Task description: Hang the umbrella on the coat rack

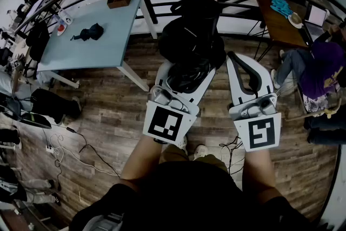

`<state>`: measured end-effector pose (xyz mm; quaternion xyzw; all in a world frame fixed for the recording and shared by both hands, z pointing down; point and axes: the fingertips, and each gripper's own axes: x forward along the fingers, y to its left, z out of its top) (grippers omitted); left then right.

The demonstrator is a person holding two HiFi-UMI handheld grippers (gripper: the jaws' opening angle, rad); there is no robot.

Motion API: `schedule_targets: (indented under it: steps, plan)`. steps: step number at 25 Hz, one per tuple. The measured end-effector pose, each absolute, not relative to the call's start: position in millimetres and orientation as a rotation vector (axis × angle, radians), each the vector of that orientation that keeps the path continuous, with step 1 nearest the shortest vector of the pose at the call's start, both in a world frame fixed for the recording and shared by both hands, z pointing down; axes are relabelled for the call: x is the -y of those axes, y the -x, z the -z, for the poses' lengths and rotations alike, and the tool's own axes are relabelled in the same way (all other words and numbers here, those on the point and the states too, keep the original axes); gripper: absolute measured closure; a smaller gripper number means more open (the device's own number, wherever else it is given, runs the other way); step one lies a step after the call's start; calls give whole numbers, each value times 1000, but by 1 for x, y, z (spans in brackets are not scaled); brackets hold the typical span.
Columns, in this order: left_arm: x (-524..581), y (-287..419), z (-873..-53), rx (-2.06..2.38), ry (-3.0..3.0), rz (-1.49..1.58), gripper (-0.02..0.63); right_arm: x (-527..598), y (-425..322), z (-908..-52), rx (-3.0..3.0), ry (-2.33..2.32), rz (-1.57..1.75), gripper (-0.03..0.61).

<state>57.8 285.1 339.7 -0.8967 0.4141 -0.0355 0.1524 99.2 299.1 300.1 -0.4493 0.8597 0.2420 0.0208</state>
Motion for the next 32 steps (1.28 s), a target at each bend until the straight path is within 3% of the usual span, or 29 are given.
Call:
schedule_targets:
  steps: [14, 32]
  plan:
    - [-308, -85, -330, -1168, 2552, 89, 391, -323, -129, -299, -2632, 1383, -728, 549]
    - [-275, -24, -335, -1152, 2574, 85, 391, -293, -75, -301, -2631, 1435, -724, 549]
